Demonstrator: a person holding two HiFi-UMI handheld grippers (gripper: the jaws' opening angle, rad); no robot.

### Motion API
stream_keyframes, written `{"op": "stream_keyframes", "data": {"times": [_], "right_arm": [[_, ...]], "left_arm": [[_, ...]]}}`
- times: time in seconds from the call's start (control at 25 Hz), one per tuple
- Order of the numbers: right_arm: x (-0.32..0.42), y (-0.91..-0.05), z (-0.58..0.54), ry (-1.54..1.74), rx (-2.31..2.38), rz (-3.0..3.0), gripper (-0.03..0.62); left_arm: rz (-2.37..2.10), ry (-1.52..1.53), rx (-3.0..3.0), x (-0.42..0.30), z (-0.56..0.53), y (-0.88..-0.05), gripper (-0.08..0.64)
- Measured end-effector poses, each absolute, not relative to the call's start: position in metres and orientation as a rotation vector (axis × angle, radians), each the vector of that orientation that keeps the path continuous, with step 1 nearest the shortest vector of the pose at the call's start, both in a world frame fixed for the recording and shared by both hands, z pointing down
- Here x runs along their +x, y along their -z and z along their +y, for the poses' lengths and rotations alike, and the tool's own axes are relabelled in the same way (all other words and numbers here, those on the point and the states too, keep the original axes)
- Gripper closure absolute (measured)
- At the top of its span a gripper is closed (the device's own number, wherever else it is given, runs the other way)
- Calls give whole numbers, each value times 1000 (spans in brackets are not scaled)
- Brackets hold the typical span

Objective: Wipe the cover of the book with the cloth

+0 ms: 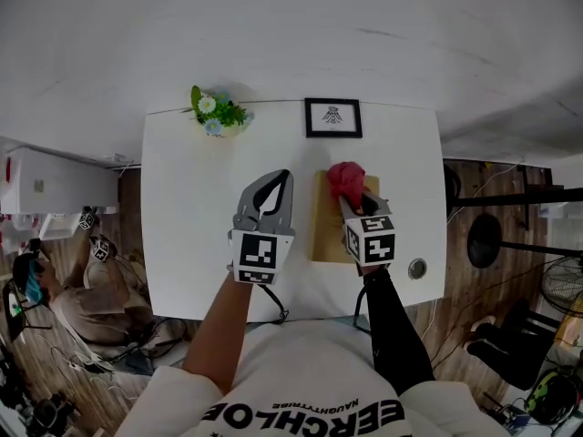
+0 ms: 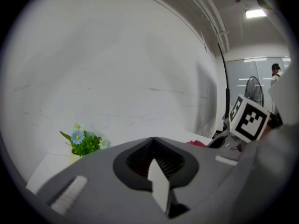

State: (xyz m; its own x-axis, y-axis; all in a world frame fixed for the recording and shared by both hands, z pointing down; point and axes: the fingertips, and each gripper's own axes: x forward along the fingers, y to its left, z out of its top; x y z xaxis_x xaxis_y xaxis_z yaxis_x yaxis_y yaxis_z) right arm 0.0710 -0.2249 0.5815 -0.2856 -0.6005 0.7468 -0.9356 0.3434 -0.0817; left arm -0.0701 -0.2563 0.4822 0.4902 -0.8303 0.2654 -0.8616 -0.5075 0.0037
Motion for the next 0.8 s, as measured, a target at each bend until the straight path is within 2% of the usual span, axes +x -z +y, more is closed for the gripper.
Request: {"op": "stream_keyframes", "data": {"times": [0.2,0.32,0.8], "right_arm": [[24,-603,-203,-747,1136,-2018,486],[23,-608,-201,-738,1131,-2006,486],[127,-608,-201,-811,1399,-1831,486]], "left_arm": [[-1482,-349,2587,-73,-251,-482,503],[-1476,-356,2589,-72,-248,-483,503],[-1457,-370,2600,-63,-245,-486,503]]}}
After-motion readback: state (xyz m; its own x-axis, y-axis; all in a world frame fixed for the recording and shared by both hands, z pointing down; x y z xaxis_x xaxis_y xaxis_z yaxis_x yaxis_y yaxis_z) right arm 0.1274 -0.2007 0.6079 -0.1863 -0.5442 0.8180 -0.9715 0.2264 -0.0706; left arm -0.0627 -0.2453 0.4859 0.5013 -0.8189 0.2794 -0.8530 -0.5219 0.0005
